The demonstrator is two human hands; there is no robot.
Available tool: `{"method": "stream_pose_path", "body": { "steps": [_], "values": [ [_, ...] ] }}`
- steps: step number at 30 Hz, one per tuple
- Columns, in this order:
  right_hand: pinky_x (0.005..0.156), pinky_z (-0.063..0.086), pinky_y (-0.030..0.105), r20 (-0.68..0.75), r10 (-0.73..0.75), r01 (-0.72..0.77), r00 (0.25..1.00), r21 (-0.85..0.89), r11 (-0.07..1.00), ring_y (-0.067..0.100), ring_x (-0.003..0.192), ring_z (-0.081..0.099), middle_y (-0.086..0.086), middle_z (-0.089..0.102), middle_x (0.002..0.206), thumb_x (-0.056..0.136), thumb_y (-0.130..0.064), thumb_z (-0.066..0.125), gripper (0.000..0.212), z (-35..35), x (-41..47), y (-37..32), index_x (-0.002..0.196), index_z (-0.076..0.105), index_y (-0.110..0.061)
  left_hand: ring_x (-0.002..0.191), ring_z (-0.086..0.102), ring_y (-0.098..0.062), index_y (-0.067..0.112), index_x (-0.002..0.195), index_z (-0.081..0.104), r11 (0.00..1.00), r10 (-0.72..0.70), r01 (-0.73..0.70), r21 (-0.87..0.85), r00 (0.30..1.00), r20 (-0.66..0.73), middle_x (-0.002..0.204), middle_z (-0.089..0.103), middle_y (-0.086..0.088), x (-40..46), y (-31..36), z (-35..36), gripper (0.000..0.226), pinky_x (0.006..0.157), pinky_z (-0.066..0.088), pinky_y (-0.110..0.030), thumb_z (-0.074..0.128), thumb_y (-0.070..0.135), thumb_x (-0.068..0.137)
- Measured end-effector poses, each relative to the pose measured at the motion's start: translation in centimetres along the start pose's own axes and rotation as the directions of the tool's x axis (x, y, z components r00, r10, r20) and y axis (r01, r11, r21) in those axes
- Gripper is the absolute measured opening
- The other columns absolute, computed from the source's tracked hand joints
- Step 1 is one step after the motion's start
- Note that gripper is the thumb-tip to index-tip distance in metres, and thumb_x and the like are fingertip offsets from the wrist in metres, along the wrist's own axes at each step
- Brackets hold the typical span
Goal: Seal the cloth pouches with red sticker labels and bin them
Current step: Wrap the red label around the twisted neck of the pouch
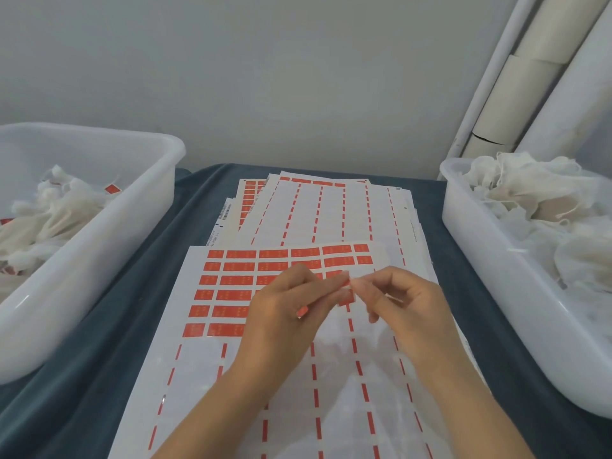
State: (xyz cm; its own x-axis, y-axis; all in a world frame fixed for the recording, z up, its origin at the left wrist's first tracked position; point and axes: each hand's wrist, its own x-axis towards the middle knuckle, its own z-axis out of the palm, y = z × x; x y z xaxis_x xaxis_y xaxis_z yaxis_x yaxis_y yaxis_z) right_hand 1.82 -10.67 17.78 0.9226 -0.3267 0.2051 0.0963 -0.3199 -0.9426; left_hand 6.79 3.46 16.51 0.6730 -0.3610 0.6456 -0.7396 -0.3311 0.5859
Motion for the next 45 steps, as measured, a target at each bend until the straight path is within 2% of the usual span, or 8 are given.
{"method": "stream_pose_path", "body": {
  "steps": [4,7,9,11,14,17,25,45],
  "values": [
    [0.067,0.04,-0.003,-0.049,-0.19,0.17,0.981,-0.269,0.948,-0.013,0.085,0.056,-0.027,0.061,0.067,0.07,-0.044,0.057,0.005,-0.9,0.0,-0.2,0.07,0.054,-0.041,0.056,0.046,0.0,0.015,0.097,0.072,1.0,-0.009,0.009,0.011,0.999,0.044,0.064,0.06,0.006,0.0,0.2,0.1,0.036,0.051,0.041,-0.009,0.051,0.038,0.08],
    [0.066,0.043,-0.001,-0.07,-0.185,0.169,0.98,-0.19,0.967,-0.009,0.083,0.059,-0.022,0.064,0.071,0.072,-0.042,0.059,0.006,-0.7,-0.3,-0.5,0.074,0.056,-0.037,0.062,0.053,-0.006,0.035,0.092,0.07,0.949,-0.198,0.217,-0.227,0.975,0.101,0.059,0.058,0.018,0.0,0.8,0.2,0.024,0.053,0.041,-0.008,0.058,0.043,0.073],
    [0.064,0.046,0.003,-0.113,-0.09,0.098,0.99,0.069,0.993,-0.002,0.077,0.063,-0.019,0.068,0.08,0.073,-0.042,0.065,0.015,-0.5,-0.3,-0.8,0.082,0.061,-0.029,0.066,0.057,0.0,0.046,0.076,0.071,0.782,-0.396,0.432,-0.449,0.901,0.178,0.064,0.066,0.018,0.0,1.3,0.2,0.018,0.057,0.044,-0.01,0.06,0.052,0.062],
    [0.068,0.051,0.01,-0.108,-0.009,0.036,0.994,0.251,0.967,0.005,0.078,0.067,-0.017,0.068,0.087,0.071,-0.043,0.066,0.028,-0.4,-0.3,-0.9,0.091,0.061,-0.023,0.058,0.054,-0.002,0.039,0.068,0.075,0.562,-0.56,0.596,-0.573,0.784,0.267,0.06,0.065,0.013,0.0,1.2,0.2,0.024,0.059,0.041,-0.015,0.064,0.055,0.053],
    [0.08,0.055,0.026,-0.016,0.068,-0.059,0.998,0.329,0.942,0.013,0.09,0.067,-0.01,0.07,0.093,0.061,-0.048,0.064,0.041,0.5,-0.4,-0.6,0.091,0.062,-0.021,0.049,0.038,-0.006,0.026,0.068,0.076,0.421,-0.626,0.64,-0.643,0.718,0.305,0.05,0.047,-0.001,0.1,1.2,-0.1,0.031,0.052,0.041,-0.019,0.068,0.053,0.053],
    [0.085,0.053,0.034,0.047,0.093,-0.104,0.995,0.364,0.926,0.016,0.09,0.068,-0.008,0.072,0.093,0.056,-0.047,0.066,0.039,1.2,-0.5,-0.5,0.087,0.065,-0.023,0.048,0.037,-0.004,0.028,0.067,0.076,0.42,-0.615,0.621,-0.662,0.731,0.295,0.047,0.045,0.001,0.2,1.3,-0.1,0.029,0.051,0.041,-0.02,0.067,0.053,0.055],
    [0.072,0.058,0.026,0.041,0.083,-0.093,0.996,0.438,0.894,0.019,0.081,0.07,-0.003,0.074,0.086,0.053,-0.039,0.071,0.023,1.0,-0.7,-0.5,0.072,0.072,-0.025,0.046,0.038,-0.005,0.029,0.063,0.075,0.404,-0.579,0.602,-0.688,0.751,0.317,0.043,0.048,0.006,0.1,1.6,-0.1,0.025,0.047,0.044,-0.016,0.065,0.05,0.055],
    [0.071,0.056,0.024,0.037,0.037,-0.05,0.999,0.466,0.883,0.021,0.084,0.07,-0.003,0.074,0.087,0.059,-0.032,0.069,0.012,0.9,-0.6,0.1,0.07,0.071,-0.028,0.048,0.034,-0.006,0.023,0.065,0.075,0.373,-0.523,0.566,-0.735,0.783,0.338,0.046,0.042,0.002,-0.3,1.1,0.4,0.025,0.05,0.041,-0.014,0.067,0.046,0.06]
  ]
}}
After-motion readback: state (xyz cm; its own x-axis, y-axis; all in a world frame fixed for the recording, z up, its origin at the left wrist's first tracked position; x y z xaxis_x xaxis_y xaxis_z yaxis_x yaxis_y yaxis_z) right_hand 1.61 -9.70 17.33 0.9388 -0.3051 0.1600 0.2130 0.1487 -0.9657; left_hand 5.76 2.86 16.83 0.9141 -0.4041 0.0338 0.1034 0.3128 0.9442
